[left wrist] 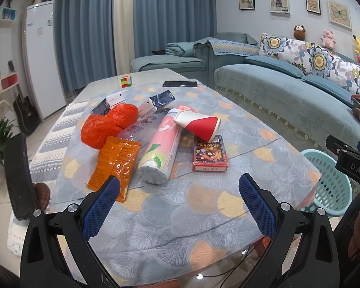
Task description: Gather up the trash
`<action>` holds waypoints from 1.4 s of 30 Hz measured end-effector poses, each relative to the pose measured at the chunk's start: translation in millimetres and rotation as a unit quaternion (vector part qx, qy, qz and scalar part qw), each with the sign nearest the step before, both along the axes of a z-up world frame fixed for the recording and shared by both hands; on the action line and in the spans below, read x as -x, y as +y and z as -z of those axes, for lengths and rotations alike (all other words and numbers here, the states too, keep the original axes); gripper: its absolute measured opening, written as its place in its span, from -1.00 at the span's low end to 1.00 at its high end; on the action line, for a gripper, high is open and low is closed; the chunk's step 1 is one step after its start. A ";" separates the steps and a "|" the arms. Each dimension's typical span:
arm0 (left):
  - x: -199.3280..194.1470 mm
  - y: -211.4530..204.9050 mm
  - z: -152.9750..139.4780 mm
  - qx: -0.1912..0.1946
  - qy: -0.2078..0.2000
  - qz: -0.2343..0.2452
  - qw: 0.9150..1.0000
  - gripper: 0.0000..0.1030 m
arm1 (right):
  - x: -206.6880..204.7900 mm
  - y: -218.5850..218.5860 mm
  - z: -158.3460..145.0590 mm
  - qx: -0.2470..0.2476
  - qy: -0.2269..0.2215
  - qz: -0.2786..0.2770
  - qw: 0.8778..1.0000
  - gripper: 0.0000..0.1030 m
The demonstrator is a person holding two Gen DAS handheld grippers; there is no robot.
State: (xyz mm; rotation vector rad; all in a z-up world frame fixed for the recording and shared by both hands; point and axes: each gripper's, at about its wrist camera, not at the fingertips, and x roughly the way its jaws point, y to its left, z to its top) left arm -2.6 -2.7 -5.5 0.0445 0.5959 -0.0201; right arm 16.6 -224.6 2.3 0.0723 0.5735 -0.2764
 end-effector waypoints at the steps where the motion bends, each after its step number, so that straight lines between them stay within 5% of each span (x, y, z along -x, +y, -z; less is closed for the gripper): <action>1: -0.3 0.4 -0.7 0.000 0.000 0.000 1.000 0.86 | 0.0 -0.1 0.0 0.000 0.000 0.000 1.000 0.86; 42: 2.5 1.0 9.5 -0.003 0.008 0.002 1.000 0.86 | 0.5 3.9 1.2 -0.001 0.004 -0.011 1.000 0.86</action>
